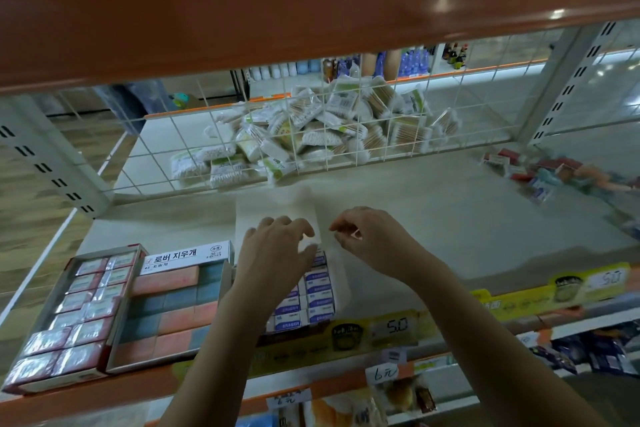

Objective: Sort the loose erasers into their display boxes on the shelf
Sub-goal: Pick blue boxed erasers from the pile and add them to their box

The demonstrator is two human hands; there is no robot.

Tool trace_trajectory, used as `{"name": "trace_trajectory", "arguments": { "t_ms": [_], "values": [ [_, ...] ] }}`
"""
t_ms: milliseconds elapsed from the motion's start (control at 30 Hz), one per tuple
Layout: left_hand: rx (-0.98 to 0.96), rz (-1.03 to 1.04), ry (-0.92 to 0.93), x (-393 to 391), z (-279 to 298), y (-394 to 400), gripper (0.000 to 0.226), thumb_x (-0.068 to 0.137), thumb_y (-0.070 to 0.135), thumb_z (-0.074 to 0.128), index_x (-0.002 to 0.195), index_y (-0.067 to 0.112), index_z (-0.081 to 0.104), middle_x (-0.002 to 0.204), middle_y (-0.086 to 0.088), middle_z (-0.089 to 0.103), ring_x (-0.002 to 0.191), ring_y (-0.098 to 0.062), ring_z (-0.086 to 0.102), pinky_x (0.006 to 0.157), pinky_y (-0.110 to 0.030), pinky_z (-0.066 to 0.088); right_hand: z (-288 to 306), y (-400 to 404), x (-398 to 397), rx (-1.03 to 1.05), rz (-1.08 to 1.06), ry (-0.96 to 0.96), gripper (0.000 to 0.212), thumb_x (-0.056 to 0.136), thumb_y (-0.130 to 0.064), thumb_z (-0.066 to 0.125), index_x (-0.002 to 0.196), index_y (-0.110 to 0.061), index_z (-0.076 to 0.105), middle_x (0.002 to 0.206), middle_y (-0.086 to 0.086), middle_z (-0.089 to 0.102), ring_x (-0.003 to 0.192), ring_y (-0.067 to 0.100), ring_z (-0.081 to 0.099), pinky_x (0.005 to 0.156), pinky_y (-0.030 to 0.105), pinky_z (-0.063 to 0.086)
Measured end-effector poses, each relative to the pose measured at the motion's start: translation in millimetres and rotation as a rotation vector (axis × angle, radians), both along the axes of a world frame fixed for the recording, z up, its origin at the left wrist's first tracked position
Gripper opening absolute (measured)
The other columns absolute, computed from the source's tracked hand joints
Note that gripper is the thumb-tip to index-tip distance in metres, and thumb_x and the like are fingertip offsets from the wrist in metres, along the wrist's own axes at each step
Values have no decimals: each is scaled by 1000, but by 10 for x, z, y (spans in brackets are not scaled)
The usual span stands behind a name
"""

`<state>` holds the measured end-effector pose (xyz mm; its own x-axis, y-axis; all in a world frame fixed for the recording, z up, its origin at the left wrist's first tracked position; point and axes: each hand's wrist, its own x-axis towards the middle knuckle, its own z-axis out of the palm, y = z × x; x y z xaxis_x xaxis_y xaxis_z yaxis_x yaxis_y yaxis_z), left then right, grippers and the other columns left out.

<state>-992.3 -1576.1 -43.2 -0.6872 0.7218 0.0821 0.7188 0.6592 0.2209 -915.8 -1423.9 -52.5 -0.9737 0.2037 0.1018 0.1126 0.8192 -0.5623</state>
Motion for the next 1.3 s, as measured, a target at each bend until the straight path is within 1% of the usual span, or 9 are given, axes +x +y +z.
{"name": "trace_trajectory", "arguments": {
  "t_ms": [167, 333, 567, 667, 800, 933, 1000, 1067, 1300],
  "values": [
    [67, -113, 66, -93, 161, 520, 25, 92, 38, 50, 111, 25, 61, 108, 3, 63, 103, -18, 53, 89, -33, 41, 111, 416, 58, 121, -61, -41, 29, 92, -23, 54, 119, -15, 59, 115, 3, 57, 104, 18, 55, 89, 25, 41],
    [106, -292, 99, 123, 310, 1375, 27, 92, 36, 51, 115, 25, 59, 114, 4, 61, 106, -16, 53, 85, -31, 44, 183, 1044, 362, 223, -179, -95, 28, 91, -22, 55, 117, -14, 60, 115, 6, 55, 103, 21, 55, 87, 28, 41],
    [11, -433, 161, 458, 115, 2569, 31, 93, 36, 48, 118, 20, 57, 118, -4, 59, 111, -23, 53, 87, -33, 41, 79, 2061, 1015, 278, -380, -171, 28, 90, -20, 56, 117, -12, 59, 122, 8, 57, 112, 22, 53, 93, 28, 39],
    [-50, -435, 124, 564, -53, 2992, 33, 92, 34, 48, 122, 20, 53, 122, -5, 56, 115, -24, 50, 90, -34, 40, -12, 2421, 1211, 244, -431, -157, 30, 86, -11, 57, 115, -7, 61, 119, 12, 61, 109, 28, 56, 92, 32, 42],
    [-114, -396, 92, 673, -265, 3438, 37, 91, 30, 49, 125, 17, 47, 125, -8, 54, 116, -28, 48, 87, -37, 41, -92, 2770, 1313, 213, -496, -102, 28, 82, -3, 59, 110, 0, 64, 115, 20, 62, 109, 32, 57, 89, 30, 41],
    [-68, -366, 74, 721, -397, 3675, 41, 90, 28, 51, 129, 15, 45, 128, -8, 53, 114, -28, 52, 87, -37, 43, -232, 3050, 1249, 225, -532, -88, 41, 83, -7, 58, 124, -6, 53, 127, 13, 53, 118, 29, 50, 97, 35, 41],
    [-42, -348, 61, 732, -429, 3749, 43, 91, 25, 50, 132, 14, 43, 127, -9, 53, 113, -28, 53, 86, -38, 44, -269, 3146, 1224, 272, -516, -138, 40, 88, -11, 54, 127, -10, 50, 128, 8, 49, 119, 24, 47, 97, 34, 40],
    [-43, -326, 56, 726, -450, 3802, 37, 93, 21, 47, 129, 14, 44, 125, -9, 53, 112, -27, 52, 85, -36, 44, -296, 3207, 1211, 337, -494, -155, 36, 91, -14, 51, 127, -12, 50, 127, 6, 50, 117, 21, 47, 96, 31, 39],
    [29, -244, -5, 685, -550, 3877, 35, 93, 20, 48, 128, 15, 46, 122, -10, 55, 111, -27, 50, 88, -37, 42, -401, 3324, 1204, 325, -489, -87, 34, 89, -17, 56, 123, -14, 52, 124, 6, 50, 113, 19, 47, 94, 29, 40]
  ]
}}
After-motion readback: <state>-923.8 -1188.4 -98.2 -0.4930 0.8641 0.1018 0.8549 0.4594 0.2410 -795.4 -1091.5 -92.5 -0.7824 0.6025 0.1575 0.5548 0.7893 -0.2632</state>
